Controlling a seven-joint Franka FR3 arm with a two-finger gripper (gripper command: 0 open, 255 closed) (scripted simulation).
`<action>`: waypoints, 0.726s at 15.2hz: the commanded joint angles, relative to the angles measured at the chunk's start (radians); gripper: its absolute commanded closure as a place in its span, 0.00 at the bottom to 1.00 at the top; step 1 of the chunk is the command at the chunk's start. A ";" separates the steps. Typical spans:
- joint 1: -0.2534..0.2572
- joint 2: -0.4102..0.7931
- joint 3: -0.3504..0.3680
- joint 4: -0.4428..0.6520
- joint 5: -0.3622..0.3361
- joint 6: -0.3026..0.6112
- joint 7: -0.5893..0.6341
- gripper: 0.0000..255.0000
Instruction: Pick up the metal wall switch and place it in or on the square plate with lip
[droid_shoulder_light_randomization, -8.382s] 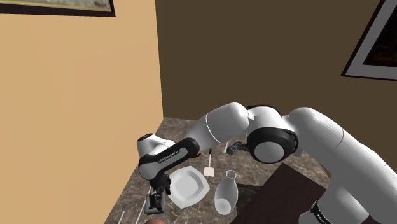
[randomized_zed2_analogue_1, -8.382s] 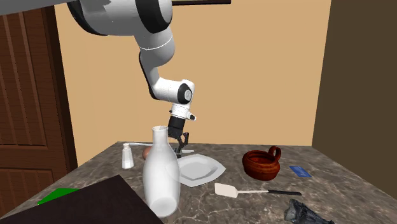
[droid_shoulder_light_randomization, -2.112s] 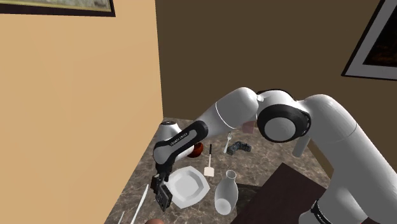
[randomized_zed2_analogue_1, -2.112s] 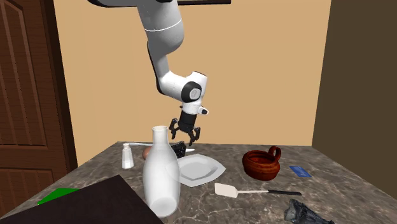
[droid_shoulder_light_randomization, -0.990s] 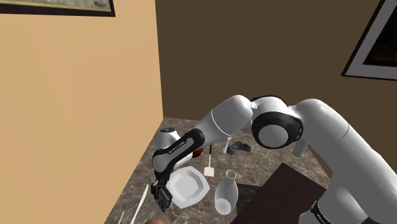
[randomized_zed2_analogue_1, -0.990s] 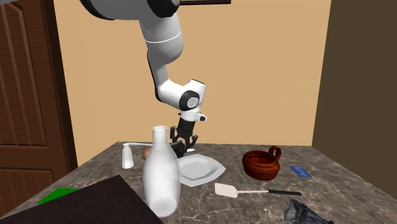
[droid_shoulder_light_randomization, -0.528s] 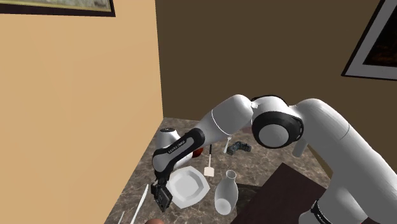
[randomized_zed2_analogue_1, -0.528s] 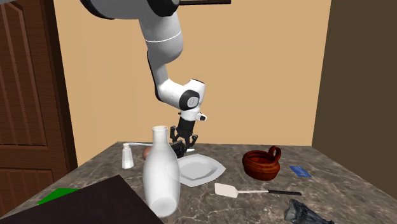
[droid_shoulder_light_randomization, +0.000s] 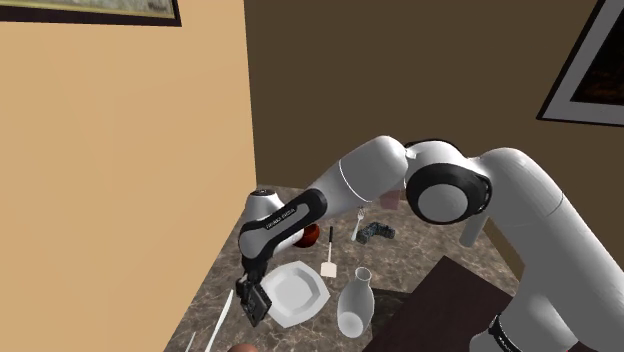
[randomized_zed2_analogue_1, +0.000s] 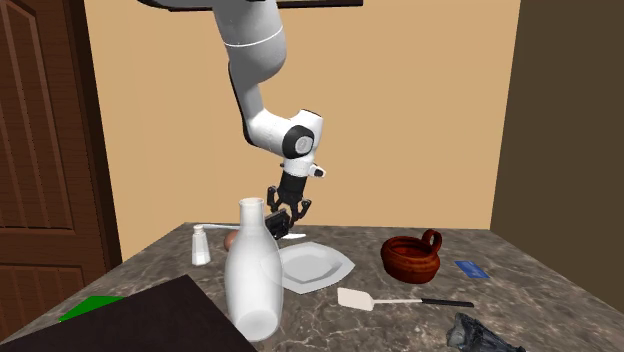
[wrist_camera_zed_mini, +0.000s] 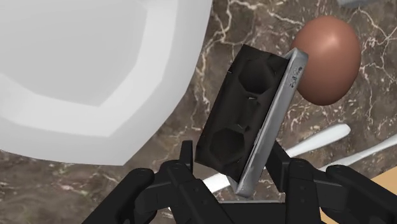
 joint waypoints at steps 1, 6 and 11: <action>0.001 -0.024 -0.002 -0.011 -0.002 -0.012 0.006 1.00; 0.003 -0.076 -0.007 -0.027 -0.008 -0.046 0.019 1.00; -0.028 -0.142 -0.011 -0.098 -0.002 -0.052 -0.016 1.00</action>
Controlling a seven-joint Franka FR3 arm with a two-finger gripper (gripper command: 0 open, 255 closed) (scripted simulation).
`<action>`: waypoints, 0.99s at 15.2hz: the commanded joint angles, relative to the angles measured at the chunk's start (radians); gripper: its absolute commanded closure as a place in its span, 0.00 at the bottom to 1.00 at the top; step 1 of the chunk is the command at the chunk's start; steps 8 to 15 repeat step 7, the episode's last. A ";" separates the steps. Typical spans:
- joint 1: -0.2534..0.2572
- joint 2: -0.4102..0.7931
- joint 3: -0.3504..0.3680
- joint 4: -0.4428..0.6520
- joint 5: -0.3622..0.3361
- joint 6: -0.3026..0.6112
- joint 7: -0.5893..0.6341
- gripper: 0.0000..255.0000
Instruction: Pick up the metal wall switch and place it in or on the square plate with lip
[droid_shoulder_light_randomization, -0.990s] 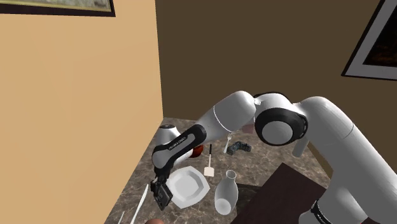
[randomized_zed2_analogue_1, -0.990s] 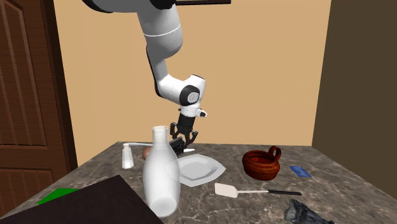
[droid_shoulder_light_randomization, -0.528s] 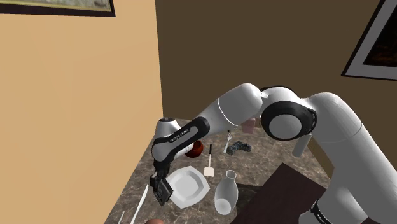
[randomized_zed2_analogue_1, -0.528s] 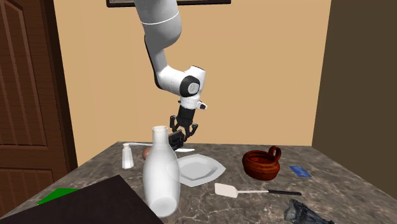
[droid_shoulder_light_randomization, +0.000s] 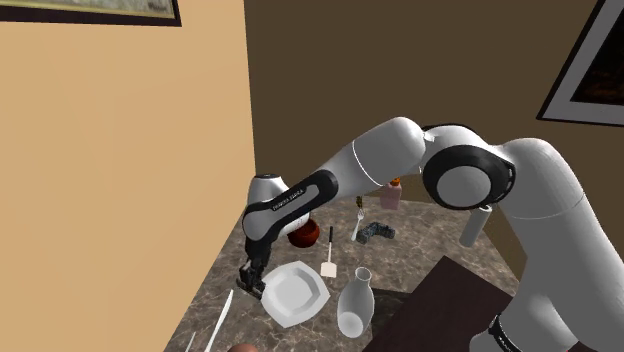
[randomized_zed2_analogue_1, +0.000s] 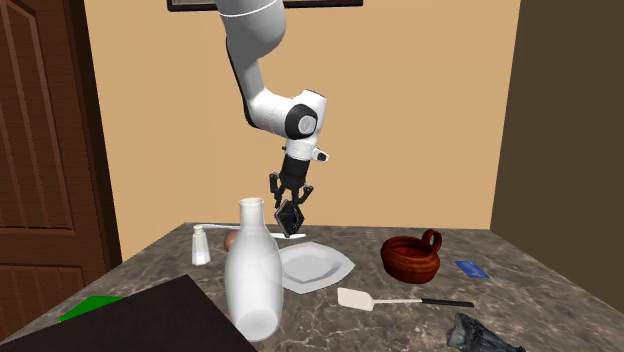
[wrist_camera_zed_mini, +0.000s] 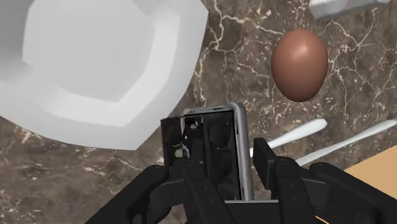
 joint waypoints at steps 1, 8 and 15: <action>-0.030 -0.040 -0.003 -0.054 0.007 0.004 -0.039 1.00; -0.125 -0.143 -0.018 -0.202 0.027 0.014 -0.166 1.00; -0.125 -0.143 -0.018 -0.202 0.027 0.014 -0.166 1.00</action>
